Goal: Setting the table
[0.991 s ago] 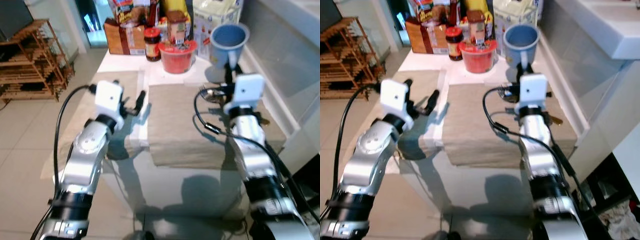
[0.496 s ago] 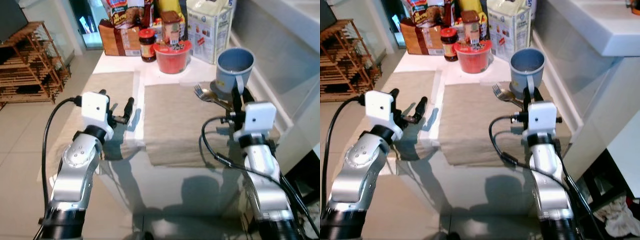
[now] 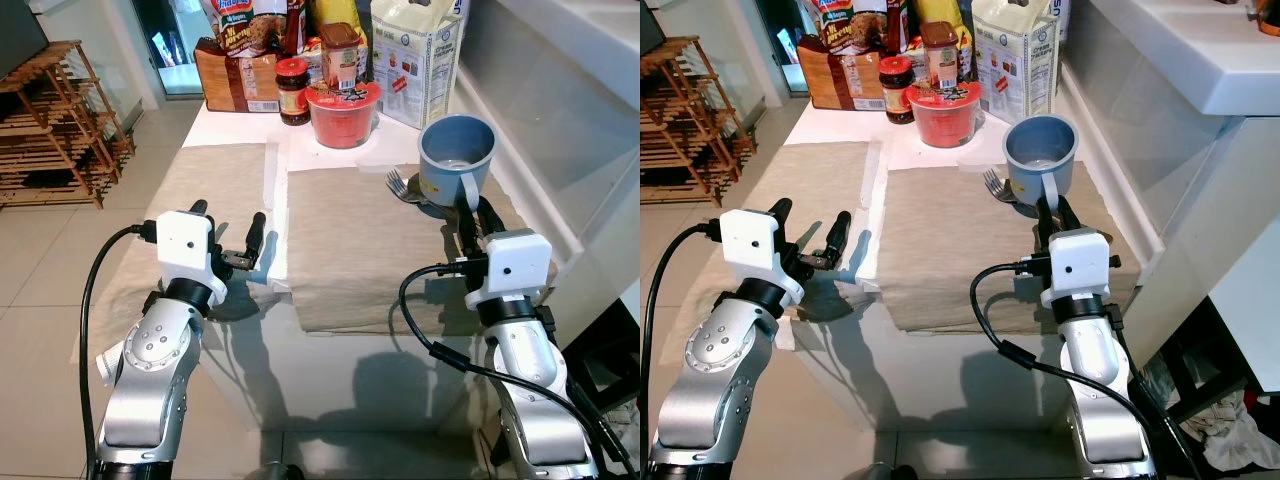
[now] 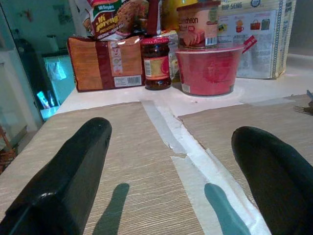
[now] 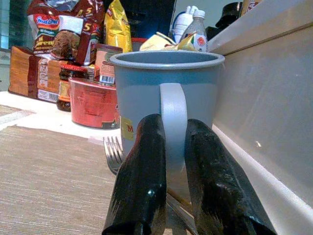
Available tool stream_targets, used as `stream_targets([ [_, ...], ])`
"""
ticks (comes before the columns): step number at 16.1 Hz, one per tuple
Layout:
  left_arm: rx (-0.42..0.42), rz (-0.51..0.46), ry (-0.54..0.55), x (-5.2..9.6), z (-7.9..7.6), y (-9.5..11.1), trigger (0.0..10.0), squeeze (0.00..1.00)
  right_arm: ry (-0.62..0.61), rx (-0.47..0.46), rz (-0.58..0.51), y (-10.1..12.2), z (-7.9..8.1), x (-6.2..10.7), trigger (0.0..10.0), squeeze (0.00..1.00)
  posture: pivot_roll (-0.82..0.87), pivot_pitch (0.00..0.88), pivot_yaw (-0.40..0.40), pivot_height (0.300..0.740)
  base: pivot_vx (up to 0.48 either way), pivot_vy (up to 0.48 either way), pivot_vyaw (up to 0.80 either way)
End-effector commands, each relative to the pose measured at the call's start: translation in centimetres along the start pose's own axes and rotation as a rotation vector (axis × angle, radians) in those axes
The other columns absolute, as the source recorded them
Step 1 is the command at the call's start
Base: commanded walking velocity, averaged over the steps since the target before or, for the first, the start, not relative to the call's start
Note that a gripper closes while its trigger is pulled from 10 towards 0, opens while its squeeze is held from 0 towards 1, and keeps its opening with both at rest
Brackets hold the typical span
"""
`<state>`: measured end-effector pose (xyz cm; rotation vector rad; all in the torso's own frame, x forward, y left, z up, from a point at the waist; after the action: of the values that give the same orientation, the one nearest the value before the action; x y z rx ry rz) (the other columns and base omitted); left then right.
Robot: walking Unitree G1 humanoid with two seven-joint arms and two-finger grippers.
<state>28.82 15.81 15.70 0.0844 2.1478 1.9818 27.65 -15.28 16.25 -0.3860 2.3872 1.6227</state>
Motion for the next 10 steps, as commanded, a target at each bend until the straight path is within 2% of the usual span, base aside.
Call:
stream_targets([
  [1,-0.008,-0.032,-0.01,-0.1,-0.4,0.6,10.0,0.0,0.007,-0.016,-0.002,0.2,0.1,-0.4,0.0,0.0,-0.13,0.0,0.08,0.74,0.0,0.0,0.0],
  [5,-0.001,-0.037,-0.012,-0.9,-0.6,1.0,10.0,0.0,0.009,-0.038,0.053,-1.2,0.2,-1.0,0.0,0.0,-0.13,0.0,0.076,0.74,0.0,0.0,0.0],
  [10,0.004,-0.041,-0.014,-1.2,-0.7,1.2,10.0,0.0,0.012,-0.044,0.072,-1.7,0.4,-1.1,0.0,0.0,-0.13,0.0,0.077,0.74,-0.344,0.0,0.0],
])
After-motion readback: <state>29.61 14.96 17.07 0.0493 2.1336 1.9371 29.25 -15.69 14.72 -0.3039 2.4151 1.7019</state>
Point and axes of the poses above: a point about 5 cm out from each wrist's last joint towards the gripper, its own x axis pointing back from the gripper into the wrist, its own y axis along the axis of the wrist's last joint, z = x × y, the point moved 2 cm from there along -x, pointing out of the wrist towards the gripper, and after that the axes turned 8 degrees about x, right-handed, at the moved point
